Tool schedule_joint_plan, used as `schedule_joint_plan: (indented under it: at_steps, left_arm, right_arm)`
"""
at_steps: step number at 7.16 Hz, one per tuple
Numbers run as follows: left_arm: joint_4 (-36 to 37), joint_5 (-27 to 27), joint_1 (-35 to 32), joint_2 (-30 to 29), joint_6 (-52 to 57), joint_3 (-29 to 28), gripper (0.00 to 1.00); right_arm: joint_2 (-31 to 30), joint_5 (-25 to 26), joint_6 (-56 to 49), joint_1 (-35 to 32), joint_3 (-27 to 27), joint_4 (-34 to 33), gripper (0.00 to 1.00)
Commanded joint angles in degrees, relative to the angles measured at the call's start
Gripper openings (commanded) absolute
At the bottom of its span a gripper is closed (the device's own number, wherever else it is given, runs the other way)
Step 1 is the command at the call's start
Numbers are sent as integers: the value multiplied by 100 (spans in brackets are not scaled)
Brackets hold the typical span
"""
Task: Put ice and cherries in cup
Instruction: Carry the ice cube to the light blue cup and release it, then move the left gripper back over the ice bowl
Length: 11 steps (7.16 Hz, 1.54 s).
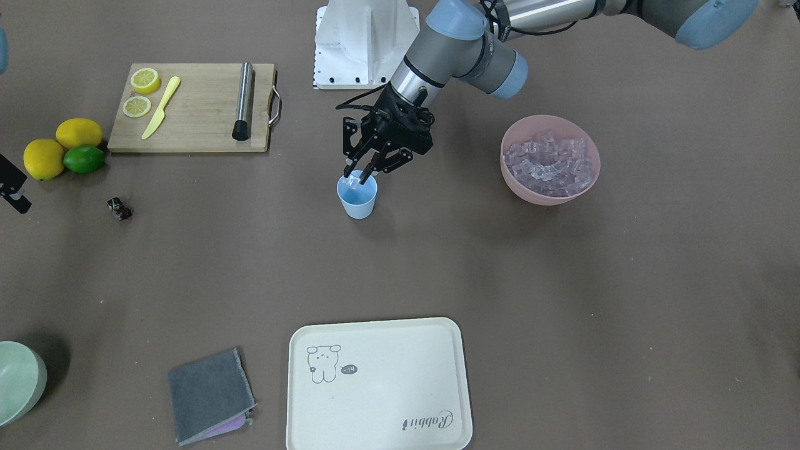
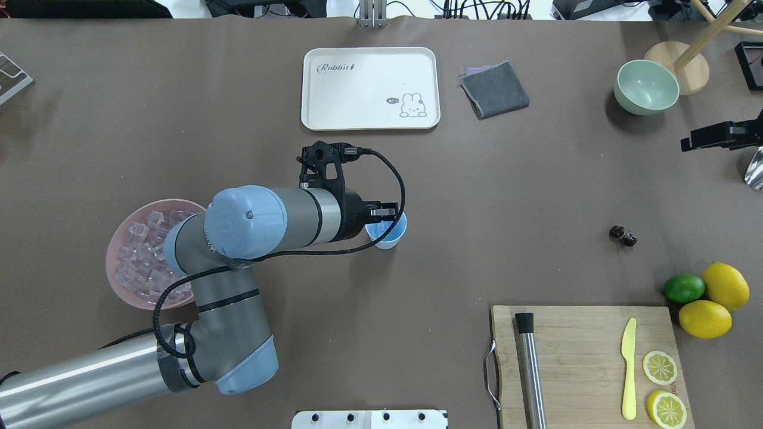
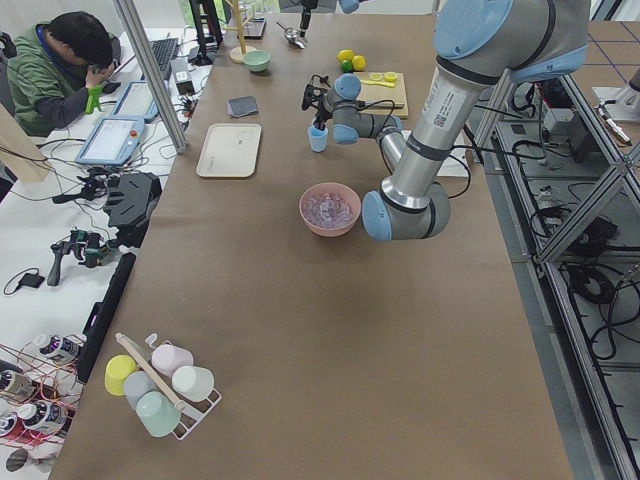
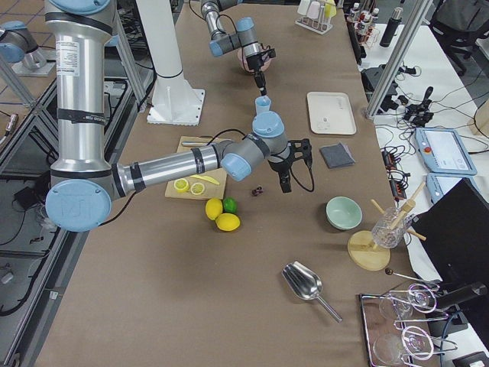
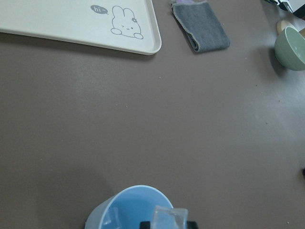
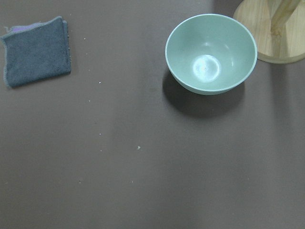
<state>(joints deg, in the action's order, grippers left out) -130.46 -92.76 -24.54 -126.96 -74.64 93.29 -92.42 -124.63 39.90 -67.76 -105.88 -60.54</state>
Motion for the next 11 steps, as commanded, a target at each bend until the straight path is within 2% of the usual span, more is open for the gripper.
schedule_joint_plan:
  at_steps: [1,2,4,6,7,8,9,10,11]
  left_arm:
    - [-41,30,141,48,11,14,97]
    - [-24,56,125,66,29,66,97]
    - [116,-101,-49,809,308,748,98]
    - [1045,-1134,-689,1382,819,1505,98]
    - [1058,-1670,-1197,1854,1133,1708,98]
    - [1049,-2127,-1559,2634,2119,2076,98]
    - [1031,-2323,-1797,3259,3113,2401,98]
    - [1031,-2543,-2069,3535,4080,2431,98]
    - [1031,-2719,-2272,3764,4585,2492,98]
  right_arm:
    - [5,0,9,0,6,-2,100]
    - [5,0,9,0,6,-2,100]
    - [5,8,9,0,15,-2,100]
    - [5,8,9,0,15,-2,100]
    - [5,8,0,0,23,-2,100]
    - [-4,8,9,9,23,-11,100]
    - [-4,8,9,18,23,-2,100]
    - [-4,8,9,18,23,-2,100]
    - [-4,0,9,18,15,-2,100]
